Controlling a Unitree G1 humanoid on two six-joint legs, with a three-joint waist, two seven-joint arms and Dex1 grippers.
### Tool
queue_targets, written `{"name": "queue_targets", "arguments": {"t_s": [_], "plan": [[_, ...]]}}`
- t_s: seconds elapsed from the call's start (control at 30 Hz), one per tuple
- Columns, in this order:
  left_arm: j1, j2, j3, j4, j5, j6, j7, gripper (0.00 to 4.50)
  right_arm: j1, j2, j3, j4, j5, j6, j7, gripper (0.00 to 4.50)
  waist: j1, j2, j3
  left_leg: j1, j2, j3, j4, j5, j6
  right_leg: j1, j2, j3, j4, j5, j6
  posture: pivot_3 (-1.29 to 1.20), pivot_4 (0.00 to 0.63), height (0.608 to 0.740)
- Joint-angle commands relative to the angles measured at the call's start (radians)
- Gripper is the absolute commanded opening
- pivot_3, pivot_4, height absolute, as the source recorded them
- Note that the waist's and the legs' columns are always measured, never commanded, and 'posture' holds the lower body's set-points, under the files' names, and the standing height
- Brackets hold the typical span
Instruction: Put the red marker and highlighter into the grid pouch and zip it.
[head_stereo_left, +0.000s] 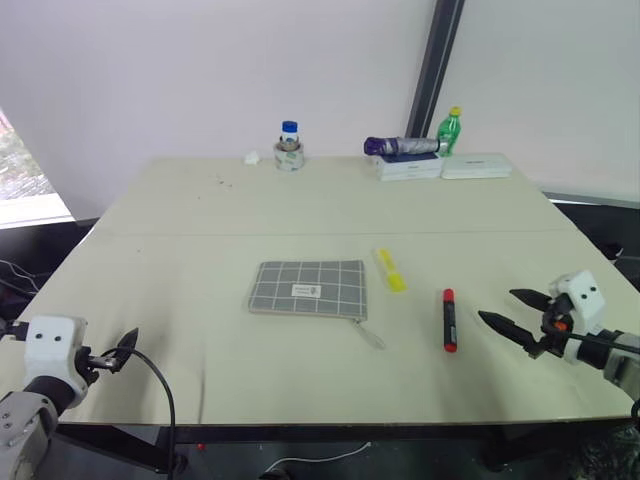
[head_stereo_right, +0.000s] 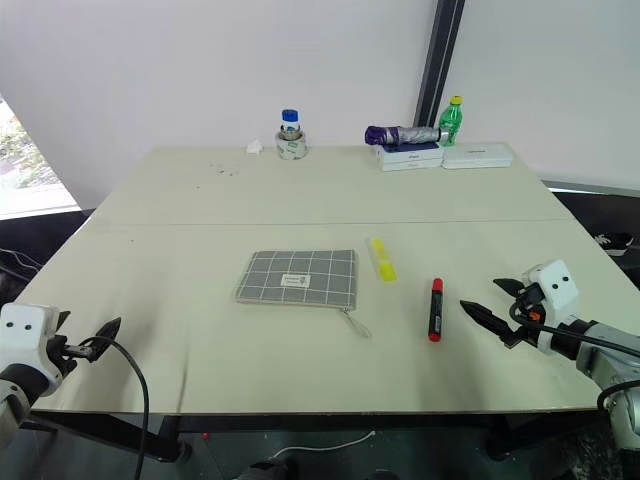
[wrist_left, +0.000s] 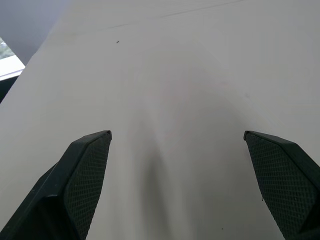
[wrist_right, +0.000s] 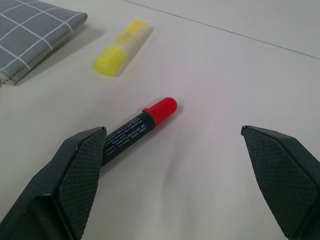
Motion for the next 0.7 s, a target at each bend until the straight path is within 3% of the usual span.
{"name": "queue_targets", "arguments": {"t_s": [0.03, 0.37, 0.7], "plan": [[-0.009, 0.016, 0.031, -0.020, -0.018, 0.005, -0.005, 4.48, -0.003, -0.013, -0.024, -0.026, 0.005, -0.017, -0.004, 4.50, 0.000, 0.000, 0.000, 0.000, 0.000, 0.000, 0.000, 0.000, 0.000, 0.000, 0.000, 0.000, 0.000, 0.000, 0.000, 0.00, 0.150, 0.740], [-0.027, 0.011, -0.005, -0.037, -0.004, 0.019, 0.023, 4.48, -0.031, 0.000, -0.015, -0.048, 0.035, 0.038, -0.037, 4.50, -0.001, 0.000, 0.000, 0.000, 0.000, 0.000, 0.000, 0.000, 0.000, 0.000, 0.000, 0.000, 0.000, 0.000, 0.000, 0.00, 0.150, 0.740], [-0.091, 0.021, -0.190, -0.093, 0.059, -0.021, -0.005, 4.48, -0.164, 0.055, 0.099, -0.155, 0.063, 0.091, -0.092, 4.50, 0.002, 0.000, 0.000, -0.001, -0.001, 0.000, 0.000, 0.000, 0.000, 0.000, 0.001, 0.000, 0.000, 0.000, 0.000, 0.00, 0.150, 0.740]]}}
